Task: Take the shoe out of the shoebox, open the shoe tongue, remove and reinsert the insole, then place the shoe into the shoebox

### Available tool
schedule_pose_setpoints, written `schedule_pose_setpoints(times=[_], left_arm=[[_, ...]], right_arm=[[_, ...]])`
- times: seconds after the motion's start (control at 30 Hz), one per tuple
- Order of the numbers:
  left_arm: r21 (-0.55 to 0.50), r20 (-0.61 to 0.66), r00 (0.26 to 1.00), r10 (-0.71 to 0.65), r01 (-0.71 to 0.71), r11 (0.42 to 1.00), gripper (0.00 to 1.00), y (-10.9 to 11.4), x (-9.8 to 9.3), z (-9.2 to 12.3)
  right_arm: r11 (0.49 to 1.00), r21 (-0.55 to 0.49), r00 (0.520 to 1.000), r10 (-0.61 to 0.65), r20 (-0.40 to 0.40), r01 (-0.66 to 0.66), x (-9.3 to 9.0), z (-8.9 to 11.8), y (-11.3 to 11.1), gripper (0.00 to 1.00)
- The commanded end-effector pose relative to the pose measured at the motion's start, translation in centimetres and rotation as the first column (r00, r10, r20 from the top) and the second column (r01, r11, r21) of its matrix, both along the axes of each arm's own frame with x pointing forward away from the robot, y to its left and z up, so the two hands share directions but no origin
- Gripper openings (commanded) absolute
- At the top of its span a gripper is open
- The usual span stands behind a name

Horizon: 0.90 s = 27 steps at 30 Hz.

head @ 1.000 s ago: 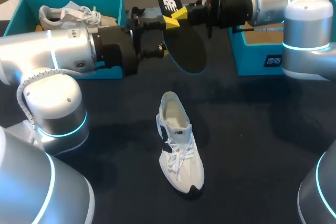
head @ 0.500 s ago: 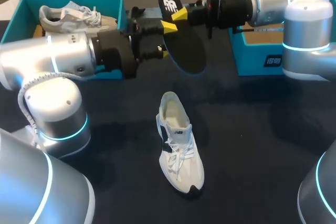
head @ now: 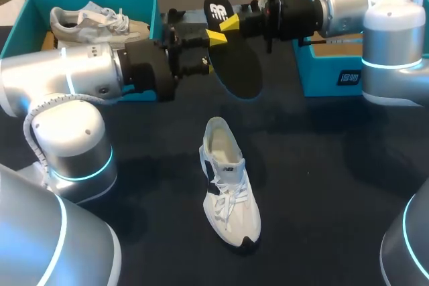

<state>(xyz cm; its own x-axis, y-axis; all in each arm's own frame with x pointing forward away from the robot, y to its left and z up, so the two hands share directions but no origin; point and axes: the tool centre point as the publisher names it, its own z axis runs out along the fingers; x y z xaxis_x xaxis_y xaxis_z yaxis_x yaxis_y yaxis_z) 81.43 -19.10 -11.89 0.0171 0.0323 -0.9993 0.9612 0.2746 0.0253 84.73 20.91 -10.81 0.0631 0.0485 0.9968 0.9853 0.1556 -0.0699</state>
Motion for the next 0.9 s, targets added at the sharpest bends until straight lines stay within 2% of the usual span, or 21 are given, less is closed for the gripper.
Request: schedule_pose_setpoints(times=[0.03,0.3,0.73,0.83,0.9], left_arm=[[-0.006,0.006,1.0,-0.003,0.003,1.0,0.47,-0.11,-0.04,-0.07],[0.0,0.022,1.0,-0.009,0.009,1.0,0.45,-0.18,-0.07,0.13],[0.007,0.048,0.999,-0.011,0.01,1.0,0.3,-0.02,-0.17,0.37],[0.011,0.048,0.999,-0.01,0.01,1.0,0.2,-0.08,-0.15,0.24],[0.013,0.047,0.999,-0.012,0.011,1.0,0.21,-0.13,-0.14,0.15]], right_arm=[[1.0,-0.004,1.0,-0.001,-0.001,0.001,-0.06,0.07,0.05,0.0],[1.0,-0.004,1.0,-0.001,-0.001,0.001,-0.06,0.07,0.05,0.0],[1.0,-0.004,1.0,-0.001,-0.001,0.001,-0.06,0.07,0.05,0.0],[1.0,-0.004,1.0,-0.001,-0.001,0.001,-0.06,0.07,0.05,0.0],[1.0,-0.004,1.0,-0.001,-0.001,0.001,-0.06,0.07,0.05,0.0]])
